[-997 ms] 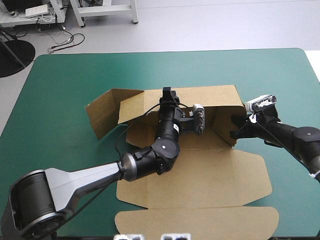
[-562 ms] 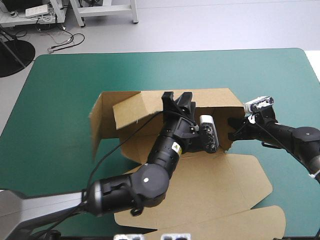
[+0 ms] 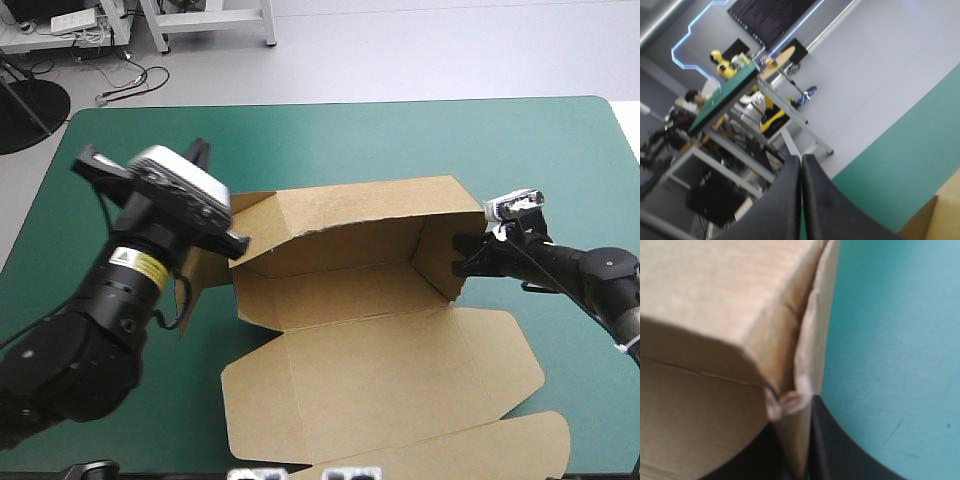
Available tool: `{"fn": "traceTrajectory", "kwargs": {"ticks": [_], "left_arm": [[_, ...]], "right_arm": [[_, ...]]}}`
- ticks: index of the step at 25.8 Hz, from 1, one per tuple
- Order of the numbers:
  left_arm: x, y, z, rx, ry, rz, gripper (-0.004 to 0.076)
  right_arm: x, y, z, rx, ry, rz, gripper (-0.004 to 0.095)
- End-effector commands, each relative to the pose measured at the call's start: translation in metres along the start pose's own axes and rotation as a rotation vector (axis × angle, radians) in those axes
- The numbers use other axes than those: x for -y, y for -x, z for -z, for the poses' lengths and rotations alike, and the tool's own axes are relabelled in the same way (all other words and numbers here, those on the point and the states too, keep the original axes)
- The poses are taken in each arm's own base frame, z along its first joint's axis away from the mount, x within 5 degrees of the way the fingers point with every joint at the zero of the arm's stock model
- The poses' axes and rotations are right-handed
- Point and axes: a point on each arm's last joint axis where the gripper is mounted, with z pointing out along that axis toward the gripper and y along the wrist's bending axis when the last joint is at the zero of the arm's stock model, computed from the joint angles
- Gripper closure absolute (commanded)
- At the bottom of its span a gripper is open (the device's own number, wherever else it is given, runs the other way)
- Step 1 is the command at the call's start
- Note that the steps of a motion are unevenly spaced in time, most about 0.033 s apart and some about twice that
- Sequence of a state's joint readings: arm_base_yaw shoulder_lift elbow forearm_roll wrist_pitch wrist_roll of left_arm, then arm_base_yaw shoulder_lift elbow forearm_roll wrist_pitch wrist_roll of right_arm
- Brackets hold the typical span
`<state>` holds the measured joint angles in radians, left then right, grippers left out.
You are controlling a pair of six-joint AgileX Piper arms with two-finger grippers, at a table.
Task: Fold the box
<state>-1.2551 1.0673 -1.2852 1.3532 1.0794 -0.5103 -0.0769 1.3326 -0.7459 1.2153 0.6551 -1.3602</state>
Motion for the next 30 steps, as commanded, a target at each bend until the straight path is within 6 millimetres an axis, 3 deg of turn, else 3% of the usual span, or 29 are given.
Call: {"fn": "traceTrajectory", "kwargs": {"ticks": [1, 5, 7, 10, 17, 22, 30], "left_arm": [[-0.052, -0.021, 0.011, -0.074, 0.098, 0.169, 0.0733], [-0.083, -0.049, 0.019, -0.209, 0.186, 0.286, 0.0733], [-0.084, -0.059, 0.017, -0.296, 0.179, 0.311, 0.0733], [-0.079, -0.066, 0.015, -0.360, 0.125, 0.394, 0.0733], [-0.058, -0.077, 0.017, -0.511, -0.049, 0.556, 0.0733], [-0.033, -0.074, 0.013, -0.477, -0.245, 0.633, 0.0733], [0.000, -0.074, -0.035, -0.492, -0.290, 0.550, 0.0733]], "right_arm": [[-0.019, 0.034, 0.008, 0.018, -0.015, 0.030, 0.0906], [-0.046, 0.081, 0.018, 0.006, -0.047, -0.012, 0.0906], [-0.056, 0.100, 0.021, -0.079, -0.035, -0.059, 0.0906], [-0.053, 0.115, 0.014, -0.200, -0.027, -0.100, 0.0906], [-0.034, 0.119, -0.029, -0.354, -0.005, -0.144, 0.0906], [-0.023, 0.113, -0.052, -0.385, -0.016, -0.163, 0.0906], [-0.016, 0.107, -0.066, -0.406, -0.028, -0.149, 0.0906]]}}
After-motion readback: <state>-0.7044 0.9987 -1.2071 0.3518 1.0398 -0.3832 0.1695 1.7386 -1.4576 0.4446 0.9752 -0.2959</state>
